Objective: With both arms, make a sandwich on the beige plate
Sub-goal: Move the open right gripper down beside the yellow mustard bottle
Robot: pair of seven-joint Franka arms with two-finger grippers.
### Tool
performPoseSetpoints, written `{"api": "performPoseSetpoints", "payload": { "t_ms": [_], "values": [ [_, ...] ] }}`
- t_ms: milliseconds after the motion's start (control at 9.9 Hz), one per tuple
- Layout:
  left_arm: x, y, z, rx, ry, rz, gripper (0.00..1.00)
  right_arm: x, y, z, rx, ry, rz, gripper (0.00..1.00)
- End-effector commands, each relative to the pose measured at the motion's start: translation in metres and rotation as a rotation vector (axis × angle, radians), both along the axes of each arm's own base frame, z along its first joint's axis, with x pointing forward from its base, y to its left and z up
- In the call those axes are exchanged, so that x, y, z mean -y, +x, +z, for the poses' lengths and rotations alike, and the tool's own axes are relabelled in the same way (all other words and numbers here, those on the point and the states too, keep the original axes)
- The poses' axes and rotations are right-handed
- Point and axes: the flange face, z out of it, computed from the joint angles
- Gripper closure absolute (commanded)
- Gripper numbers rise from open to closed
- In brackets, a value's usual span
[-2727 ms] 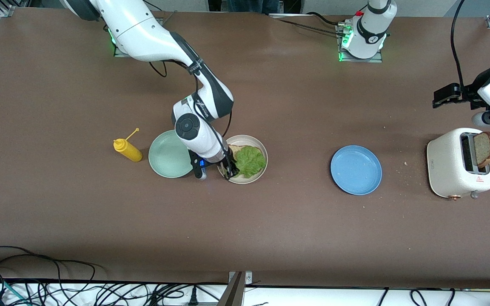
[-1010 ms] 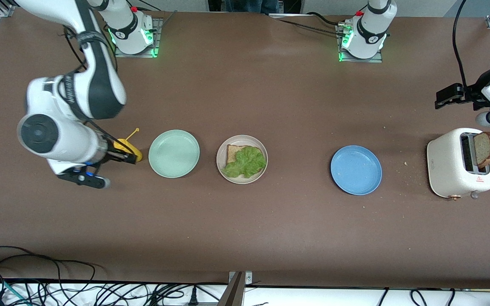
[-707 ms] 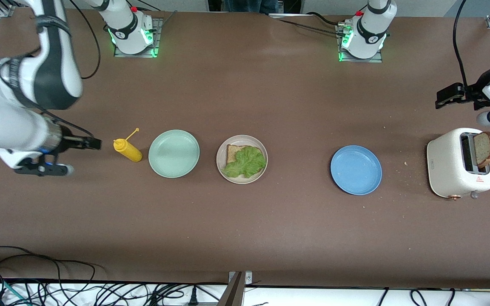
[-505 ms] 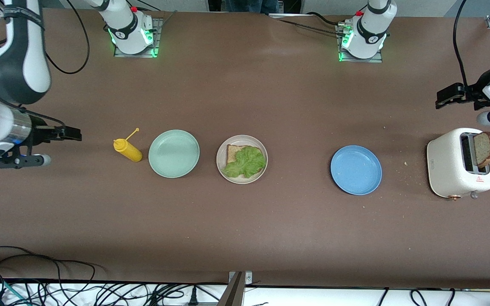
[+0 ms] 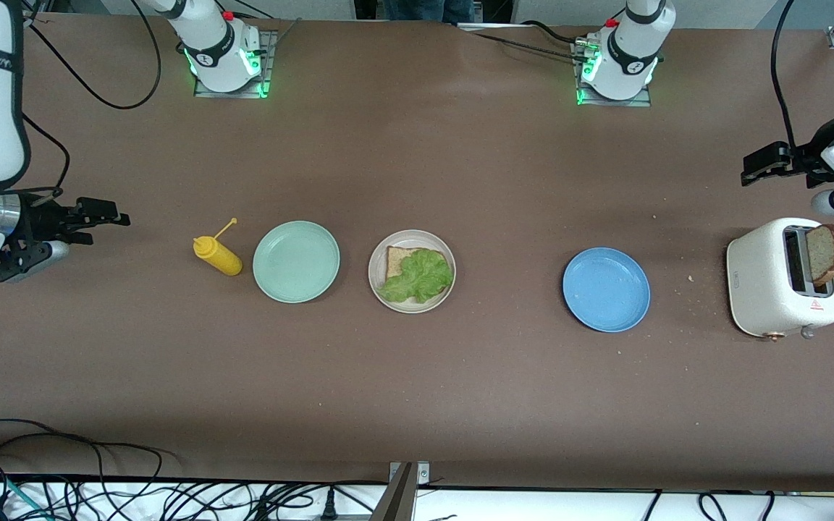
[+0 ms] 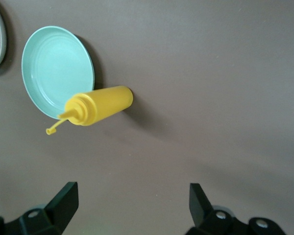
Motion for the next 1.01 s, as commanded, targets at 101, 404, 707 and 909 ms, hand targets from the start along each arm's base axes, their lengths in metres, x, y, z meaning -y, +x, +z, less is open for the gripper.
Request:
{"api": "performPoseSetpoints", "payload": {
  "t_ms": [101,404,707,909],
  "values": [
    [0.0,0.003,0.0,0.001,0.004,0.012,0.0,0.009,-0.018,-0.045,0.146,0.156,0.125,0.0],
    [0.0,0.004,-0.001,0.001,0.004,0.012,0.0,0.017,-0.017,-0.07,0.29,0.28,0.355,0.0],
    [0.0,0.004,-0.001,0.001,0.004,0.013,0.0,0.025,-0.016,-0.09,0.466,0.375,0.533,0.0],
    [0.0,0.004,-0.001,-0.001,0.004,0.014,0.0,0.021,-0.018,-0.117,0.566,0.429,0.648,0.0]
  ]
}}
